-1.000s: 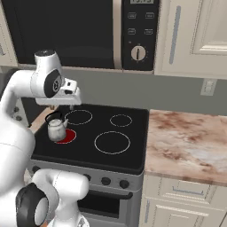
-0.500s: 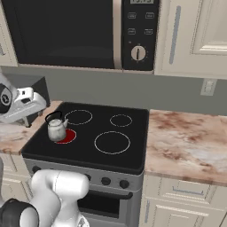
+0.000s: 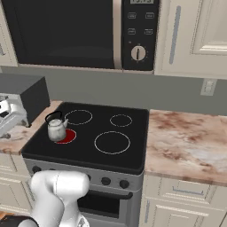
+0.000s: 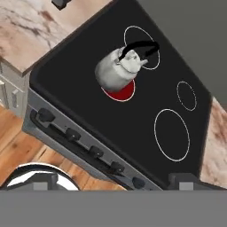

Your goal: Lower the heat of the kettle.

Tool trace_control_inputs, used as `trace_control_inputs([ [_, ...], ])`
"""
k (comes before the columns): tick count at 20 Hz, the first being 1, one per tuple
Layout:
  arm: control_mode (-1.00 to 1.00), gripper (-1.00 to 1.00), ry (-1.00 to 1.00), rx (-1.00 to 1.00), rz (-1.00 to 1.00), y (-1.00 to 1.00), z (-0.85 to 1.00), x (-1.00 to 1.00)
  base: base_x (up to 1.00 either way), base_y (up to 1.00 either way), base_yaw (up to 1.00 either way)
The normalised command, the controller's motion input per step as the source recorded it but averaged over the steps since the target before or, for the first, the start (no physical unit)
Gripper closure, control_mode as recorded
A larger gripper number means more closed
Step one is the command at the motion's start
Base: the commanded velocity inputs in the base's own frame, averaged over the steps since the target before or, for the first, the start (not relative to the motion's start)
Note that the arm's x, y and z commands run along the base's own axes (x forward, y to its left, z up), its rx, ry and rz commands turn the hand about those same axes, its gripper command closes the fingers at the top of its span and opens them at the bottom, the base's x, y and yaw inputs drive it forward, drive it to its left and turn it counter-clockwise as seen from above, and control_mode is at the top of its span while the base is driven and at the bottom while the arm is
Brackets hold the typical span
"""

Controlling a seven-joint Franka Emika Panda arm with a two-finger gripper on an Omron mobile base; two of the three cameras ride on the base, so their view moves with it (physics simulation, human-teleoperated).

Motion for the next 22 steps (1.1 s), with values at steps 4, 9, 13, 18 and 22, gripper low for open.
trace_control_inputs([
  [4, -1.00, -1.00, -0.07, -0.17, 0.26, 0.32, -0.55, -0.10, 0.00, 0.00, 0.00],
  [9, -1.00, -1.00, -0.09, -0.17, 0.24, 0.37, -0.61, -0.03, 0.00, 0.00, 0.00],
  [13, -1.00, -1.00, -0.06, -0.17, 0.14, 0.11, -0.53, 0.00, 0.00, 0.00, 0.00],
  [18, -1.00, -1.00, -0.02, -0.16, 0.05, 0.09, -0.56, 0.02, 0.00, 0.00, 0.00],
  [22, -1.00, -1.00, -0.05, -0.20, 0.00, 0.03, -0.61, 0.00, 0.00, 0.00, 0.00],
])
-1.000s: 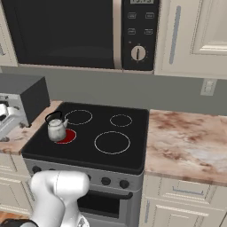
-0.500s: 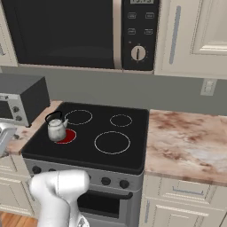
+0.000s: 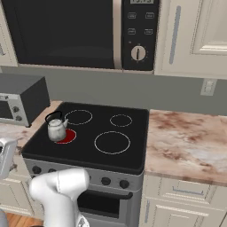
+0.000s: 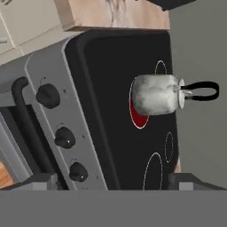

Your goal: Lower the heat of the kettle.

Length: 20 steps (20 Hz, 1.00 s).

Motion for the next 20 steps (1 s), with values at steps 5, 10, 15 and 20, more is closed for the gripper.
trace_control_inputs([
  [5, -1.00, -1.00, -0.04, -0.21, 0.00, 0.11, -0.66, 0.02, 0.00, 0.00, 0.00],
  [10, -1.00, -1.00, 0.00, -0.18, 0.00, 0.18, -0.61, 0.08, 0.00, 0.00, 0.00],
  [15, -1.00, -1.00, 0.00, -0.13, 0.00, 0.20, -0.48, 0.14, 0.00, 0.00, 0.00],
  [20, -1.00, -1.00, -0.03, -0.09, 0.00, 0.06, -0.26, 0.07, 0.00, 0.00, 0.00],
])
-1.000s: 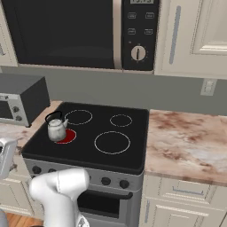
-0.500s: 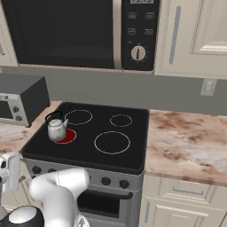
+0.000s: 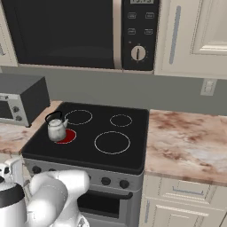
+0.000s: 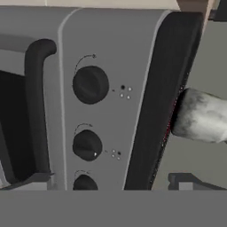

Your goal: Lower the heat of the kettle.

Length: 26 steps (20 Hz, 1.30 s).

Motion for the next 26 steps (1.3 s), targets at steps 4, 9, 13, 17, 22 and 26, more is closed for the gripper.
trace_control_inputs([
  [4, -1.00, -1.00, -0.09, -0.19, 0.00, 0.31, -0.12, 0.01, 0.00, 0.00, 0.00],
  [9, -1.00, -1.00, -0.10, -0.17, 0.00, 0.35, -0.12, 0.07, 0.00, 0.00, 0.00],
  [13, -1.00, -1.00, -0.10, -0.01, 0.03, 0.02, -0.02, 0.15, 0.00, 0.00, 0.00],
  [17, -1.00, -1.00, -0.10, 0.00, 0.09, 0.00, -0.02, 0.14, 0.00, 0.00, 0.00],
  [22, -1.00, -1.00, -0.11, 0.00, 0.09, 0.00, -0.10, 0.09, 0.00, 0.00, 0.00],
  [26, -1.00, -1.00, -0.10, 0.00, 0.05, -0.03, -0.20, 0.07, 0.00, 0.00, 0.00],
])
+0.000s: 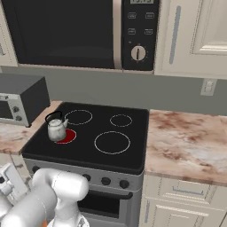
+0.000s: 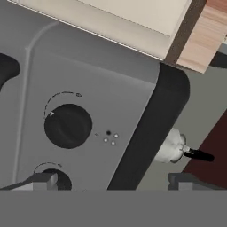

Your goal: Lower the heat of the kettle.

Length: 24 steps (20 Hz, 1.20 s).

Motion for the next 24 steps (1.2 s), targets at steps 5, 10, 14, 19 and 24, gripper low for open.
trace_control_inputs([
  [5, -1.00, -1.00, -0.11, 0.01, 0.02, -0.13, -0.12, 0.02, 0.00, 0.00, 0.00],
  [10, -1.00, -1.00, -0.12, 0.05, 0.01, -0.19, -0.03, 0.01, 0.00, 0.00, 0.00],
  [14, -1.00, -1.00, -0.06, 0.05, 0.00, -0.11, 0.00, 0.04, 0.00, 0.00, 0.00],
  [19, -1.00, -1.00, 0.00, 0.00, 0.00, 0.00, 0.00, 0.14, 0.00, 0.00, 0.00],
  [24, -1.00, -1.00, 0.00, 0.00, 0.00, 0.03, -0.03, 0.16, 0.00, 0.00, 0.00],
])
